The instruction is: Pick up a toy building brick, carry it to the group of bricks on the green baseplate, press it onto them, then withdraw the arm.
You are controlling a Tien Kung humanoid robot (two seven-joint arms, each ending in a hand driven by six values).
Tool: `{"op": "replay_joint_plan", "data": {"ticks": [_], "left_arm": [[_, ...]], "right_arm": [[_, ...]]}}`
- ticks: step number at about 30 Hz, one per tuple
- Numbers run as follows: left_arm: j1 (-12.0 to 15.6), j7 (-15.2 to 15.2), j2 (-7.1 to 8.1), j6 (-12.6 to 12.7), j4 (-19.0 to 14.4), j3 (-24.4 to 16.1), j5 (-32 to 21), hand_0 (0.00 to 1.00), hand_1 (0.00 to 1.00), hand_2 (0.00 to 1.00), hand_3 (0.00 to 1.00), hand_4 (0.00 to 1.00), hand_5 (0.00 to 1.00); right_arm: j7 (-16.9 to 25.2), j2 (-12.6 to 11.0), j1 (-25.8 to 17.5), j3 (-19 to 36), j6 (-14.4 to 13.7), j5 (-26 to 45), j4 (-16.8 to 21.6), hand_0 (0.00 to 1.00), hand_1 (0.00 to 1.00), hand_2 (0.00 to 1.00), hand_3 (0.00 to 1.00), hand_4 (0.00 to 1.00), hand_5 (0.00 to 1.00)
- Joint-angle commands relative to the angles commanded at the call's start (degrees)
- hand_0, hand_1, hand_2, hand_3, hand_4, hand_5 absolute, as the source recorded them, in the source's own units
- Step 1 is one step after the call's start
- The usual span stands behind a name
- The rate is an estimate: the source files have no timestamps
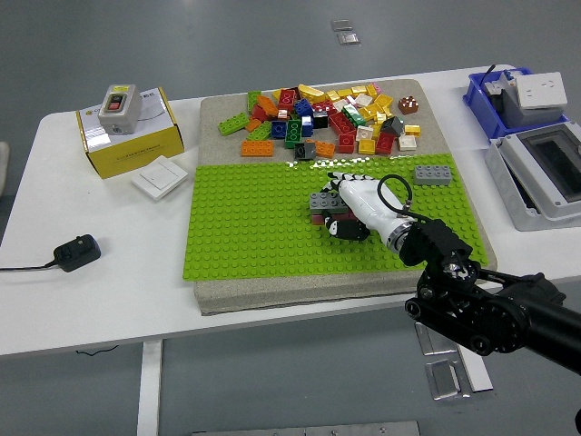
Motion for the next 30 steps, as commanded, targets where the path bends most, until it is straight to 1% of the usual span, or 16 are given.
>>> {"op": "replay_joint_plan", "data": {"ticks": [30], "left_arm": [[0.0,0.1,-0.01,-0.2,0.0,-0.1,0.1,0.664,0.664,0.59,0.637,0.299,0.65]], "right_arm": [[0.2,-0.4,0.0,-0.3,-0.1,0.7,-0.2,0.894,0.943,0.963,0.646,0.494,0.36]]}}
